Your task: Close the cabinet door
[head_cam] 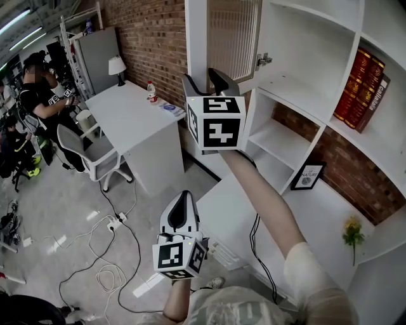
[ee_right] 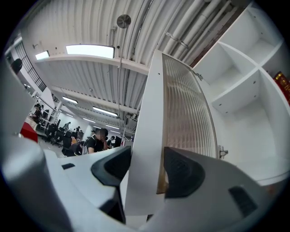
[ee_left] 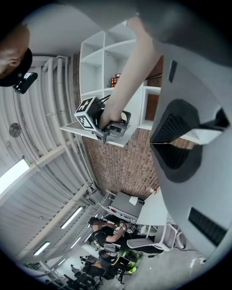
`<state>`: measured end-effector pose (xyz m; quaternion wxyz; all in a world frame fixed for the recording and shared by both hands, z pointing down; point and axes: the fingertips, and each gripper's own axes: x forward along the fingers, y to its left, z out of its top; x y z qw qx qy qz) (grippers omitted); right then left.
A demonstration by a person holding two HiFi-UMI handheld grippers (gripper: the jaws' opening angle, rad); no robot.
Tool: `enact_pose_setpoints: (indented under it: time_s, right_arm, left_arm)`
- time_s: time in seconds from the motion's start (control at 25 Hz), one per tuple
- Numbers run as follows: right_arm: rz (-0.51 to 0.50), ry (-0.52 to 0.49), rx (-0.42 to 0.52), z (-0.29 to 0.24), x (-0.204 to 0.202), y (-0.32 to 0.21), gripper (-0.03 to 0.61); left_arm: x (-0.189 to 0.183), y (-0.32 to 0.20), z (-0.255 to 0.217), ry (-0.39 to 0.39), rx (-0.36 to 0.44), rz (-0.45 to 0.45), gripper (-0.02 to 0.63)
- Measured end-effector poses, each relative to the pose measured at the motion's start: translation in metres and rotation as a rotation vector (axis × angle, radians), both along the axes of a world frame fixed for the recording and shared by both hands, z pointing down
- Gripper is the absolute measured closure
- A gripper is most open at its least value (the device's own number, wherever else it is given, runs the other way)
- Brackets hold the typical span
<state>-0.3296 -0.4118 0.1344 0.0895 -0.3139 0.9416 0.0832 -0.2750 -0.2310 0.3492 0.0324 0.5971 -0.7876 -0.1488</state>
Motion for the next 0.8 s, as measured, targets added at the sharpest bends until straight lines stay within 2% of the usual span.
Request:
enact_pose_setpoints:
  time_s: [0.48,0.8]
  right_arm:
    - [-0.022,0.001,-0.012,0.001,0.016,0.010,0.373]
    - [-0.051,0.006,0.006,0.000,0.052,0.025,0.414]
  left_arm:
    - [0.014,0.001,-0.004,-0.021,-0.007,0.033,0.598]
    - [0.031,-0.003,-0.010,-0.044,-0.010,0.069,0.598]
